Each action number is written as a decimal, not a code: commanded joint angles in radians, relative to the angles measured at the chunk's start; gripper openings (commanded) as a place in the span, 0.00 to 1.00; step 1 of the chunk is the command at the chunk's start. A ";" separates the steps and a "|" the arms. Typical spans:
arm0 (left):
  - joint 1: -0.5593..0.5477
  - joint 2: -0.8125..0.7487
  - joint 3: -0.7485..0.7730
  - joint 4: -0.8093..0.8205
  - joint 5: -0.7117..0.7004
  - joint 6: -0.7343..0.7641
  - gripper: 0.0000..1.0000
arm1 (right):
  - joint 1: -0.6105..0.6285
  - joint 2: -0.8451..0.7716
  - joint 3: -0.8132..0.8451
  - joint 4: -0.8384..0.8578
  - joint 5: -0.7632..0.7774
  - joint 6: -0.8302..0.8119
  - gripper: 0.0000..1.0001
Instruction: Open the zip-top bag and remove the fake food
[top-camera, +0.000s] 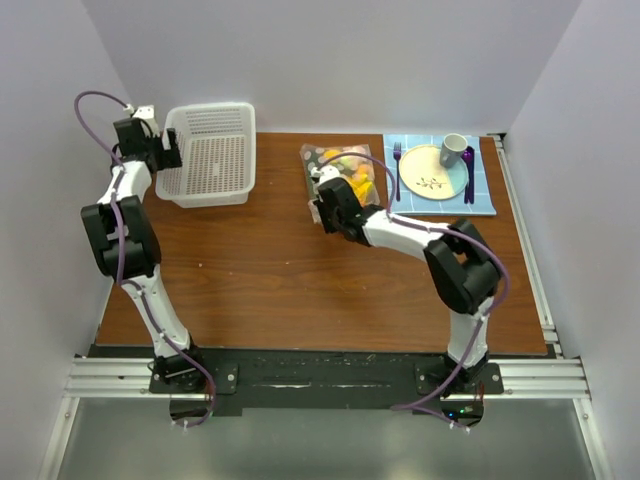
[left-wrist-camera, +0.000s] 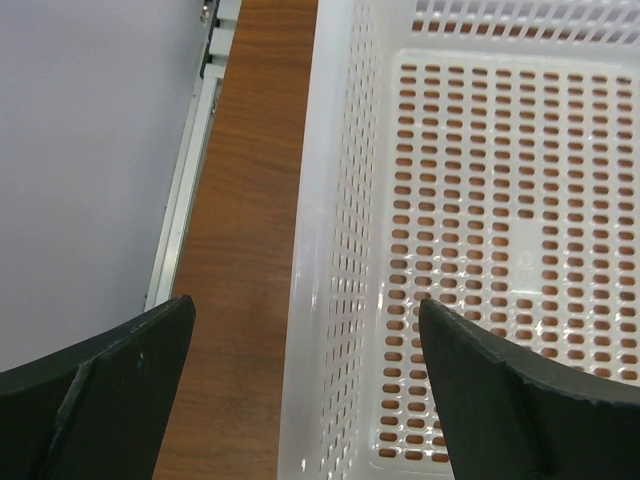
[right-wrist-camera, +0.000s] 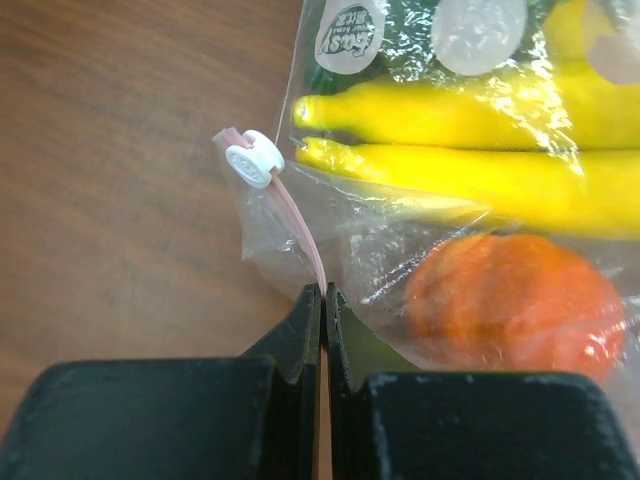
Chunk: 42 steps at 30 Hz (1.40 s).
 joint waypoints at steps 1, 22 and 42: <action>0.002 0.008 -0.032 0.071 0.001 0.064 1.00 | 0.037 -0.171 -0.126 0.093 -0.065 0.092 0.00; -0.001 -0.427 -0.626 -0.026 0.193 0.073 0.37 | 0.252 -0.602 -0.460 -0.031 -0.077 0.220 0.00; -0.025 -0.829 -0.750 -0.287 0.187 0.372 1.00 | 0.410 -0.881 -0.375 -0.403 0.031 0.227 0.00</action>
